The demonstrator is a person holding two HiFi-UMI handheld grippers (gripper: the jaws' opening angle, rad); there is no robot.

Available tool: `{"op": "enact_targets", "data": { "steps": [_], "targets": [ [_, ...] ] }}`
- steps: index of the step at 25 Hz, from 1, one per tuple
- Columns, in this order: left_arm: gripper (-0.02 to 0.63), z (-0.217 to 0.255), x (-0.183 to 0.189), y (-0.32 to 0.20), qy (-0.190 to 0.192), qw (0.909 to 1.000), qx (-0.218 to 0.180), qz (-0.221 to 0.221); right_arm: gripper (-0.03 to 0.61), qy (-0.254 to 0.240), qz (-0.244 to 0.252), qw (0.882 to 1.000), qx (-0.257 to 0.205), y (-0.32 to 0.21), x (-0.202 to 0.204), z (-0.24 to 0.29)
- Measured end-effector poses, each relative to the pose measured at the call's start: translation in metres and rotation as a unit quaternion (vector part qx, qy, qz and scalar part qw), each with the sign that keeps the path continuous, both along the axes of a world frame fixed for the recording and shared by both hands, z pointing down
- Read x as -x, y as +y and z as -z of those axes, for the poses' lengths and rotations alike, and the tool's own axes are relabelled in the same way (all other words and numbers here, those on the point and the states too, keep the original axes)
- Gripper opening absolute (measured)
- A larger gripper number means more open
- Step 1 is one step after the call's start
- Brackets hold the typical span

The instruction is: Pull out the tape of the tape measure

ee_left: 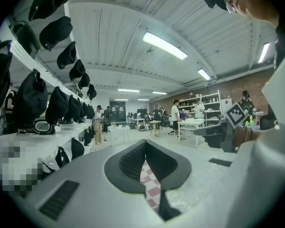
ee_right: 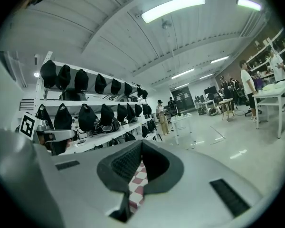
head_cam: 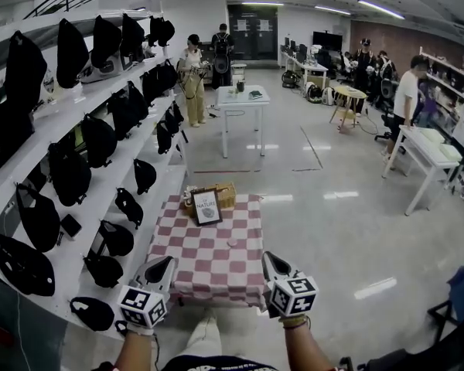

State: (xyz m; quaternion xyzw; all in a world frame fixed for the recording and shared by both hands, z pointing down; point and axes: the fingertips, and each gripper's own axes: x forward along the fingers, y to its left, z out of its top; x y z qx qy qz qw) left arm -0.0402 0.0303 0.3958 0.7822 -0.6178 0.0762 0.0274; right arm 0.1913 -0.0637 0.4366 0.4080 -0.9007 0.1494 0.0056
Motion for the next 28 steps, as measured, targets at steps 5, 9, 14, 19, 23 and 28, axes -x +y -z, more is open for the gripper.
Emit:
{"op": "enact_targets", "data": {
  "steps": [5,9,14,19,23,28],
  "targets": [
    [0.006,-0.013,0.008,-0.021,0.016,0.9998,0.013,0.002,0.003,0.021,0.004,1.0,0.007,-0.005,0.006,-0.009],
    [0.006,-0.017,0.004,-0.046,0.009,0.9997,0.004,-0.021,0.003,0.029,-0.004,1.0,0.0,-0.013,0.008,-0.005],
    [0.006,-0.009,0.012,-0.082,0.029,0.9987,-0.016,-0.038,0.003,0.048,-0.013,0.999,-0.01,-0.042,0.019,0.004],
    [0.006,-0.007,0.045,-0.13,0.058,0.9976,-0.021,-0.031,0.003,0.078,-0.026,0.996,-0.035,-0.088,0.042,0.017],
    [0.006,0.0,0.07,-0.165,0.053,0.9974,-0.037,-0.032,0.003,0.068,-0.036,0.995,-0.057,-0.124,0.063,0.033],
    [0.006,-0.002,0.083,-0.187,0.05,0.9973,-0.038,-0.039,0.018,0.08,-0.031,0.993,-0.076,-0.146,0.084,0.036]
  ]
}}
